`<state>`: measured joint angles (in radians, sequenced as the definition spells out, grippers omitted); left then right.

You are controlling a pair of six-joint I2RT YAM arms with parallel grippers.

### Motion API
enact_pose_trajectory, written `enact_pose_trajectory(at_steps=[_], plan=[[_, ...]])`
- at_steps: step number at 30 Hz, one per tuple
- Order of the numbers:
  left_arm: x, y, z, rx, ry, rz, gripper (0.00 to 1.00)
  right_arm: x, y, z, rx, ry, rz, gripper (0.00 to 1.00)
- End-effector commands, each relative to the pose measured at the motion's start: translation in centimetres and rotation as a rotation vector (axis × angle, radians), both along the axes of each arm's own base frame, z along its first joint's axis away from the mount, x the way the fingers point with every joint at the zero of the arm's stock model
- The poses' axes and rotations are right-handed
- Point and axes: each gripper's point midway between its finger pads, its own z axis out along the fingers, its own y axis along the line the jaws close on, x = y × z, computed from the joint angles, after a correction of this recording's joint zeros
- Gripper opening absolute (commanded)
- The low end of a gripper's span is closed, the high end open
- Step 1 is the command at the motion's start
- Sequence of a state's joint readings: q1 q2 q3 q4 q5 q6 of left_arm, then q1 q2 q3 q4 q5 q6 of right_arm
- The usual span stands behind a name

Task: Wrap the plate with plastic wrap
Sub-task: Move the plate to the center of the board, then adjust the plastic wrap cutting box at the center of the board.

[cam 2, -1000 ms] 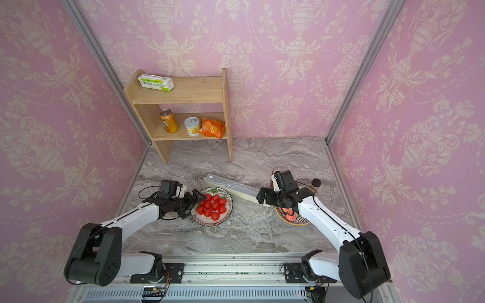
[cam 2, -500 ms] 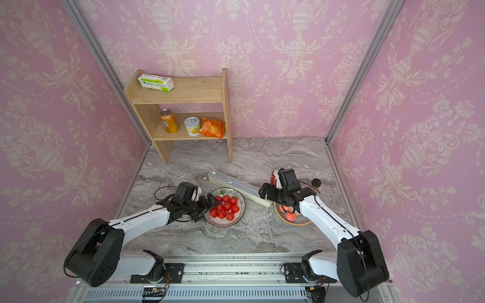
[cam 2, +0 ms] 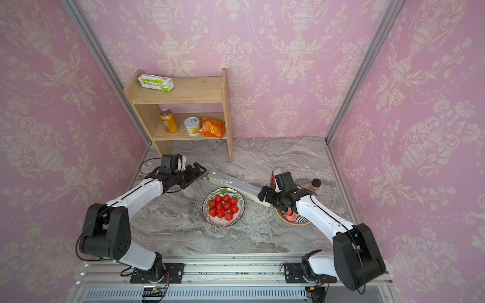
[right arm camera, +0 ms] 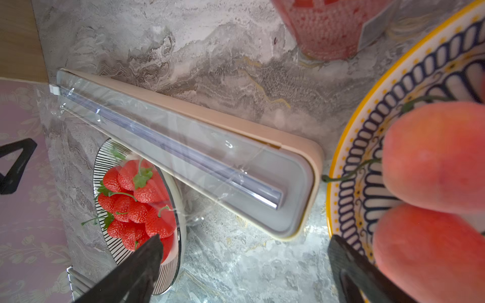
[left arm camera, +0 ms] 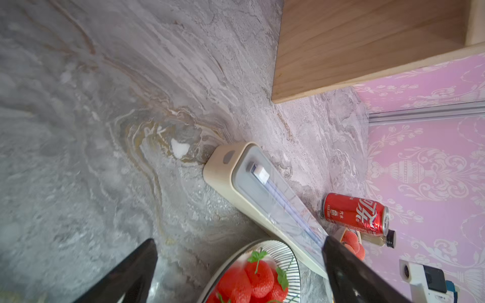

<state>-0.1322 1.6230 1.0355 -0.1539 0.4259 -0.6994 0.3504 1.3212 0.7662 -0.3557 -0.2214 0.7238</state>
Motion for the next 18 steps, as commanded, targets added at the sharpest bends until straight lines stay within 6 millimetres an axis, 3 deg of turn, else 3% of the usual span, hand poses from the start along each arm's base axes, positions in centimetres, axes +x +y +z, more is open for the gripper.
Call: enact_pose_trajectory(at_steps=[1,5,8,13,18], plan=[[3.0,-0.7,-0.8,0.028,-0.039,-0.078,0.99,0.0,0.6,-0.5,0.023,0.013,-0.007,1.0],[6.5,-1.4,-1.8,0.008,-0.049,-0.081,0.99,0.5,0.9,-0.7,0.02,0.015,-0.012,1.0],[7.7,-2.2,-2.0,-0.025,-0.06,-0.089,0.99,0.9,0.8,-0.8,0.006,0.008,-0.018,1.0],[7.6,-4.2,-2.4,-0.056,-0.052,-0.138,0.99,2.4,1.1,-0.5,-0.004,-0.015,-0.007,1.0],[6.2,-5.4,-2.7,-0.088,-0.03,-0.157,0.99,3.5,2.2,0.2,0.002,-0.049,0.044,1.0]])
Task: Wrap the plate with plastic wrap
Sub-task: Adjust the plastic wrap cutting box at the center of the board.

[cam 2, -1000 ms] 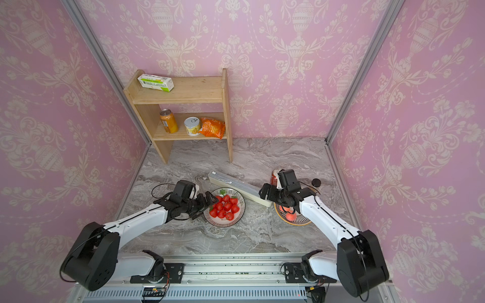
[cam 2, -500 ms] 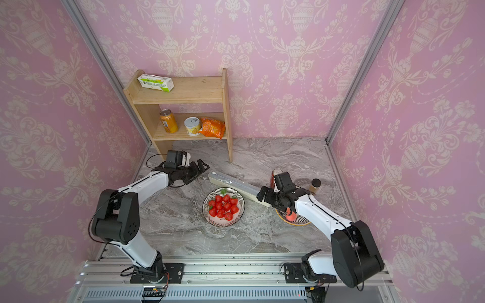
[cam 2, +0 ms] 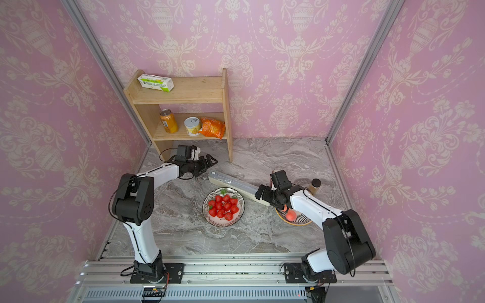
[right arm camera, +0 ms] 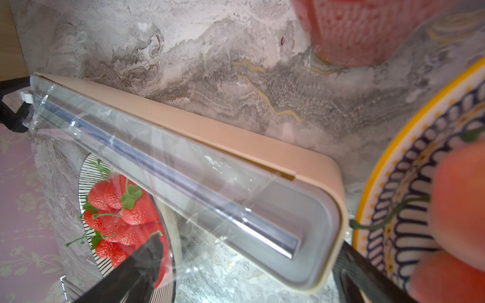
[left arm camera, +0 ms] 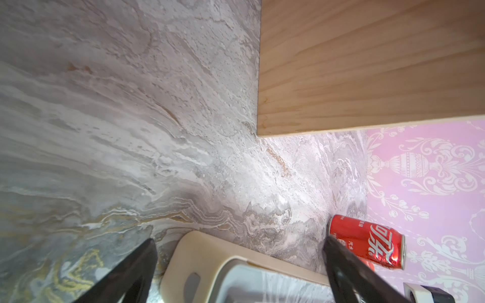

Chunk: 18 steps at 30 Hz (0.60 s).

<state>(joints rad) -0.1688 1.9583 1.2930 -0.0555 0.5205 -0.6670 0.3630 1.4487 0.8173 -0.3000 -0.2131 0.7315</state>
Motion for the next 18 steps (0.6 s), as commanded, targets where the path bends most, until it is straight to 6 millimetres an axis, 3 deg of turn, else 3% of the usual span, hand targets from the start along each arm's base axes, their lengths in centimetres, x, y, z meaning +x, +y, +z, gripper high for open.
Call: enact_pose_trajectory(at_steps=[1,7,18], plan=[[-1.0,-0.9,0.3,-0.034,-0.001,-0.029,0.99,1.7,1.4,1.9,0.016,-0.072,0.055,1.0],[-3.8,0.0,0.7,-0.008,0.004,-0.029,0.99,3.1,3.4,2.8,0.022,-0.104,0.138,1.0],[-8.7,4.3,0.8,0.054,0.035,0.115,0.99,6.7,7.2,3.5,0.041,-0.159,0.253,1.0]])
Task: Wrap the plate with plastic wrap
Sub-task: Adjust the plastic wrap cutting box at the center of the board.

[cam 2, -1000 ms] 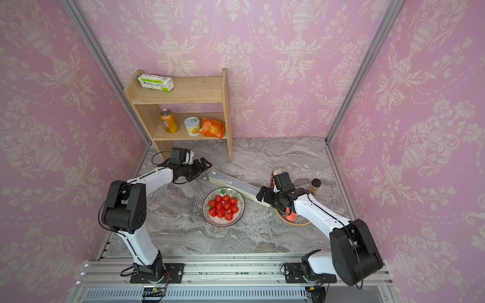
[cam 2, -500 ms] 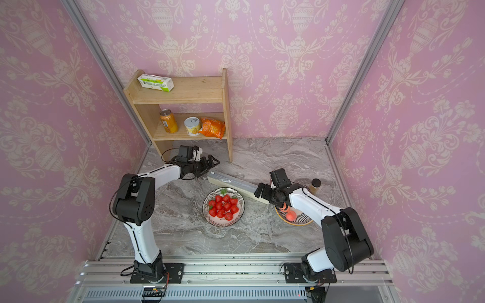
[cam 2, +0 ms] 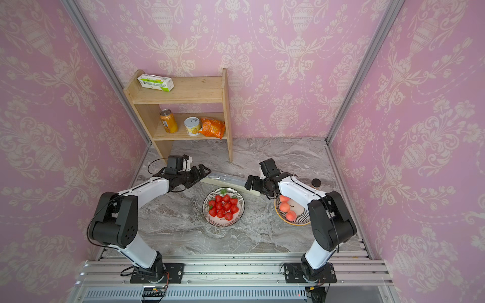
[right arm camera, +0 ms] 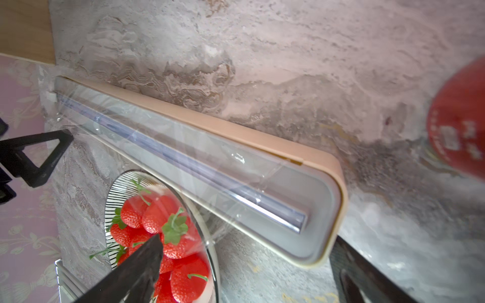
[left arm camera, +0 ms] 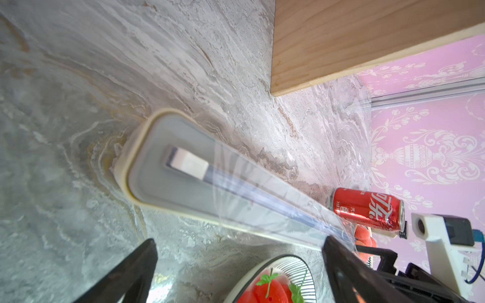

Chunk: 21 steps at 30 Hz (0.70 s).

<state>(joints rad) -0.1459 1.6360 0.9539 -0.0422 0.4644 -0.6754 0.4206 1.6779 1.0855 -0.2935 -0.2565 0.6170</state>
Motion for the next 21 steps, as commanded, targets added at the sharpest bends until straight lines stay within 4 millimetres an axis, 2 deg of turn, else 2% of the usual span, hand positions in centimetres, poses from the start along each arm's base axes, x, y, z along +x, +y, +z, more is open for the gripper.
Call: enact_pose_trajectory(at_steps=[1,4,9,12,18,19,21], plan=[[-1.4,1.5,-0.2,0.019,0.031,0.061,0.99,1.8,2.0,2.0,0.034,-0.094,0.092,1.0],[-2.0,2.7,-0.1,0.036,0.033,0.098,0.99,3.3,2.3,2.8,-0.007,-0.137,0.131,1.0],[-1.6,6.0,0.7,0.158,0.017,0.15,0.99,3.6,1.6,2.8,-0.068,-0.124,0.141,1.0],[0.3,7.4,1.3,0.183,-0.026,0.153,0.99,3.3,1.3,3.0,-0.059,-0.105,0.11,1.0],[5.9,7.0,0.4,0.21,-0.067,0.037,0.99,2.2,0.2,2.6,-0.024,-0.076,-0.004,1.0],[6.9,7.1,0.5,0.211,-0.086,0.032,0.99,1.5,0.0,1.7,-0.03,-0.053,-0.003,1.0],[8.4,7.0,0.3,0.203,-0.108,0.022,0.99,0.9,0.1,1.1,0.003,-0.014,-0.028,1.0]])
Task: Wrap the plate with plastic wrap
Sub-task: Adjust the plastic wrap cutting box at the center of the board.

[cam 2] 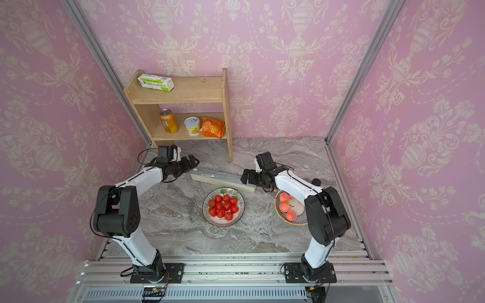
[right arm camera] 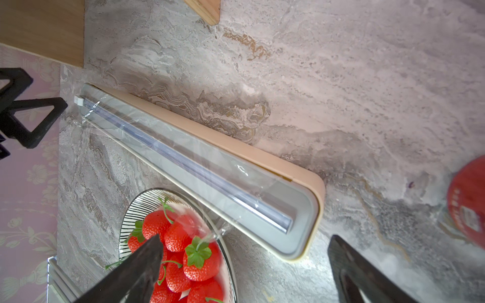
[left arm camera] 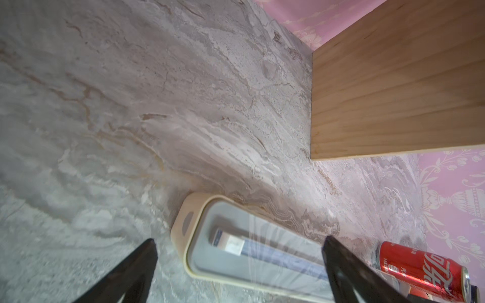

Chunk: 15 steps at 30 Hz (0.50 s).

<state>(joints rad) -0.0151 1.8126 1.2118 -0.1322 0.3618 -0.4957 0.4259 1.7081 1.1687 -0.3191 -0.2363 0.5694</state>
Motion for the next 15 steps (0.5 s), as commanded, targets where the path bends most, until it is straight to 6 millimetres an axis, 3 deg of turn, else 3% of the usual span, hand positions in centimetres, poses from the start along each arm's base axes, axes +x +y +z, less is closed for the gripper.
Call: enact_pose_trajectory(at_steps=[1,7,15], plan=[[2.0,-0.3,-0.4,0.011,-0.034,-0.073,0.99,-1.0,-0.3,-0.7,0.046,0.052,-0.062,1.0],[3.3,-2.4,-2.1,-0.094,-0.006,-0.136,0.99,-1.2,0.1,-1.6,0.082,0.065,-0.068,1.0],[-0.3,-3.5,-1.2,-0.164,-0.01,-0.139,0.99,0.3,2.0,-0.3,0.135,0.035,0.004,1.0]])
